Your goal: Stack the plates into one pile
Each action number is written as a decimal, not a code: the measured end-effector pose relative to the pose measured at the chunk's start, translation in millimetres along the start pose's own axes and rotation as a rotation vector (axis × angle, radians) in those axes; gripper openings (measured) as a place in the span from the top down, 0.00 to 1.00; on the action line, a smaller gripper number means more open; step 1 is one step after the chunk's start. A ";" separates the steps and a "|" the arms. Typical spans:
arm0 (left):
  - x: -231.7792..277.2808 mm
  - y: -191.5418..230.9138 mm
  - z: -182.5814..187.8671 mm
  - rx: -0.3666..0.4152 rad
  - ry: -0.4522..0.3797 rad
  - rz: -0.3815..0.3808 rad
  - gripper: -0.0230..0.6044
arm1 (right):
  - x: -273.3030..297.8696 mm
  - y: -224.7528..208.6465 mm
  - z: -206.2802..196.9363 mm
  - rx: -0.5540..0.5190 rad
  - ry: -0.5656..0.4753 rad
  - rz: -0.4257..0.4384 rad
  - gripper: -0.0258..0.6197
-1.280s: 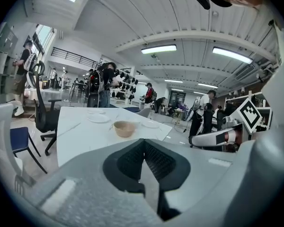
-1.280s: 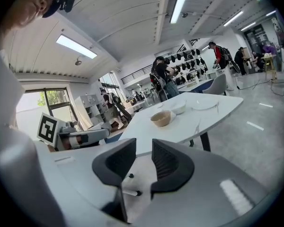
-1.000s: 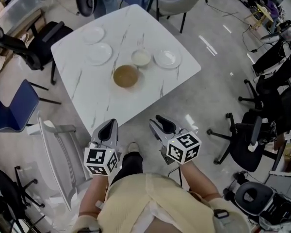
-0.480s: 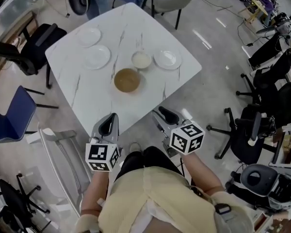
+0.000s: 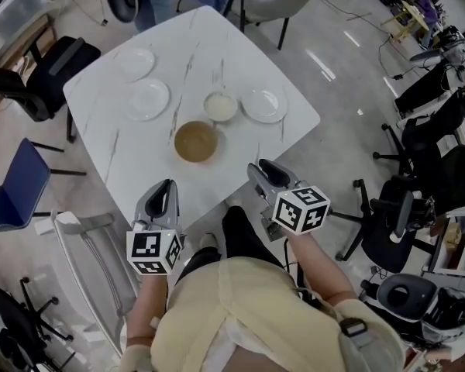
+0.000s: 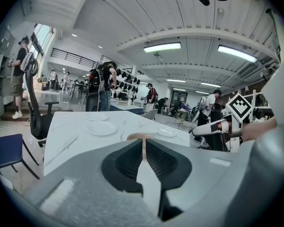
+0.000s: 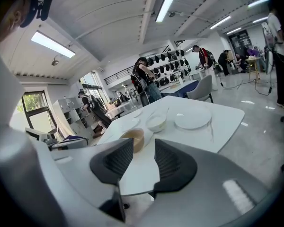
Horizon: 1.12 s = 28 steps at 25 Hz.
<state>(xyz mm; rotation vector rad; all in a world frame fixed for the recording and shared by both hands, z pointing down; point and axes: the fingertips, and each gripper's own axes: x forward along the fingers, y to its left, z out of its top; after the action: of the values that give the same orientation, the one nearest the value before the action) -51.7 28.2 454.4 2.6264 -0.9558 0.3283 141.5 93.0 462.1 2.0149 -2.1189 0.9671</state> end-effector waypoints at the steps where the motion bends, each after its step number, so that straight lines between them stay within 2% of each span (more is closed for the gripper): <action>1: 6.8 2.1 3.2 -0.002 -0.006 0.010 0.93 | 4.8 -6.7 4.5 0.004 0.000 -0.002 0.76; 5: 38.8 4.4 18.4 -0.013 -0.017 0.020 0.93 | 21.4 -36.8 25.0 0.026 0.003 -0.013 0.76; 12: 99.1 -11.4 44.0 -0.020 0.003 -0.011 0.93 | 43.8 -101.9 54.4 0.069 0.035 -0.078 0.76; 28: 171.1 -22.9 52.1 -0.006 0.056 0.016 0.93 | 81.5 -208.8 69.9 0.248 0.093 -0.194 0.76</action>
<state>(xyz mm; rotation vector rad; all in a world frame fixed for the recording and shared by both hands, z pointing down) 96.8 -74.1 456.3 2.5915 -0.9581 0.3993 347.4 -0.9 524.8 2.1847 -1.7934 1.3150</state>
